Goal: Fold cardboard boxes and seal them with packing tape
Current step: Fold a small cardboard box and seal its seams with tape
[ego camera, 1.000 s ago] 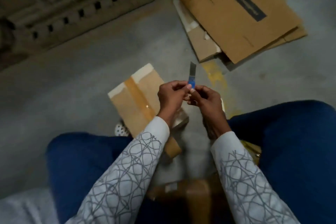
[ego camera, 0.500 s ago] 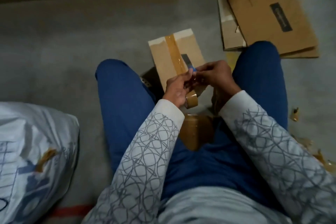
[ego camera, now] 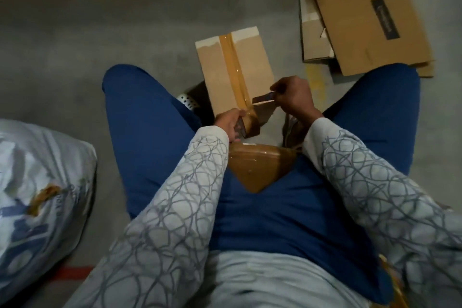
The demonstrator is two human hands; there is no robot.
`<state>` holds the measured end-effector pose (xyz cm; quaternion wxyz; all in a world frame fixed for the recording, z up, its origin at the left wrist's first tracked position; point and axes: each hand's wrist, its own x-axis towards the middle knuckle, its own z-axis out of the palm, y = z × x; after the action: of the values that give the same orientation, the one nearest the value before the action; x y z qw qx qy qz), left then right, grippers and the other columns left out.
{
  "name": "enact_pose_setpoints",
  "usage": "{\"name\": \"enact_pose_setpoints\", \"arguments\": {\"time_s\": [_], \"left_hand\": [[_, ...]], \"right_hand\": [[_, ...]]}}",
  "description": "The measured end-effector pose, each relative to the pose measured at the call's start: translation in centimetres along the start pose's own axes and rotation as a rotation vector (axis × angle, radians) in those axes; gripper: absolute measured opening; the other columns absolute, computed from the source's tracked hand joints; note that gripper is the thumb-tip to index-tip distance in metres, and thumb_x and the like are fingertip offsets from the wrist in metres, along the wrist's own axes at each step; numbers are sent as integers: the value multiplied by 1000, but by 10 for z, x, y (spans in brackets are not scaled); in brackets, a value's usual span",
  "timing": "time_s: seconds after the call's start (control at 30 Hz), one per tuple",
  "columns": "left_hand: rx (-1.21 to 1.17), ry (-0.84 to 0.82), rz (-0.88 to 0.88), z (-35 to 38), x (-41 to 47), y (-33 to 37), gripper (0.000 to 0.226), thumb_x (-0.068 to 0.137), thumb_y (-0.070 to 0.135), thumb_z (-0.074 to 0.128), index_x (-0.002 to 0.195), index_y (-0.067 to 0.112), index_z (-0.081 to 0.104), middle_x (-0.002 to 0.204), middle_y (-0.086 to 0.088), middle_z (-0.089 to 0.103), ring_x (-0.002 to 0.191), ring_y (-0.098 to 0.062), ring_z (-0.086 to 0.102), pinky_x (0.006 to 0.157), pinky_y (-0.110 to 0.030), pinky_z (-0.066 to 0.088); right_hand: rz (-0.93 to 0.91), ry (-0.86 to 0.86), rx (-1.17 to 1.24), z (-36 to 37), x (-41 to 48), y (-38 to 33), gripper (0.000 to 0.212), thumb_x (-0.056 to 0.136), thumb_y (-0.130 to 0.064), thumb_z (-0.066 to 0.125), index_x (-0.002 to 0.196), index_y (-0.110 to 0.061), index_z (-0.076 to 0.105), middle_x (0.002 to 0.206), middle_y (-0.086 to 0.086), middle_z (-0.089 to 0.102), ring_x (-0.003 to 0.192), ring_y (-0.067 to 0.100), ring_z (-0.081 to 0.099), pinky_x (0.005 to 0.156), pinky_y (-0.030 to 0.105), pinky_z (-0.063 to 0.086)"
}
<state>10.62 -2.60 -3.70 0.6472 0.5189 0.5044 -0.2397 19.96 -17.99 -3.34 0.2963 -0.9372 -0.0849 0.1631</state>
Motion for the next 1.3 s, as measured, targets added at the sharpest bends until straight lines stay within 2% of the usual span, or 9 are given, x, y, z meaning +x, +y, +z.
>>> {"name": "enact_pose_setpoints", "arguments": {"time_s": [0.07,0.23,0.53,0.7,0.83,0.93,1.07,1.2,1.3], "left_hand": [[13,-40,-34,16,6,-3,20,96,18,66,109,7,55,106,-5,54,101,-24,51,94,-38,43],[41,52,-34,25,32,-5,37,97,6,60,133,1,57,131,-10,59,109,-29,54,101,-39,47],[5,75,-33,21,34,-3,14,103,7,47,112,5,58,88,-10,58,80,-23,57,77,-36,49],[94,-17,-93,15,42,-7,38,97,4,54,135,2,52,130,-9,57,123,-31,53,99,-43,45],[183,-44,-124,14,72,-16,21,90,-1,51,110,4,58,124,-14,58,113,-34,57,85,-44,53],[179,-53,-95,14,64,-14,23,95,-3,50,116,0,58,112,-12,57,116,-31,53,99,-46,50],[216,-31,-104,15,61,-11,30,97,-2,51,126,2,55,130,-17,55,121,-36,54,99,-48,48],[227,-33,-128,15,61,-11,6,98,-3,51,97,1,54,111,-18,56,102,-34,56,96,-47,48],[237,-51,-106,15,66,-13,10,102,0,48,95,1,56,92,-12,53,84,-29,51,92,-44,45]], "right_hand": [[53,-4,34,5,2,17,28,79,-4,76,107,-6,78,101,15,77,95,26,72,91,43,58],[28,48,129,15,4,22,13,81,-9,77,94,-12,80,93,6,77,89,19,71,87,41,59],[77,28,146,32,18,9,16,86,-10,67,100,-15,72,99,8,75,96,26,70,87,47,58],[30,-43,23,40,17,11,22,89,-9,69,109,-15,78,104,10,76,100,24,70,92,38,57],[-60,-73,-98,44,17,12,20,90,-17,74,109,-13,78,105,11,76,98,25,71,86,29,54],[-75,-105,-158,50,16,14,18,90,-13,73,108,-11,79,104,11,77,94,25,71,79,23,50],[-30,-129,-149,56,15,18,20,87,-8,69,106,-7,75,106,17,74,98,33,69,87,42,58],[-18,-178,-138,61,14,18,23,86,-7,69,109,-5,72,110,17,73,102,33,67,89,42,56],[-13,-197,-78,69,14,17,22,87,-11,69,109,-8,67,108,16,72,99,31,66,79,33,51]]}}
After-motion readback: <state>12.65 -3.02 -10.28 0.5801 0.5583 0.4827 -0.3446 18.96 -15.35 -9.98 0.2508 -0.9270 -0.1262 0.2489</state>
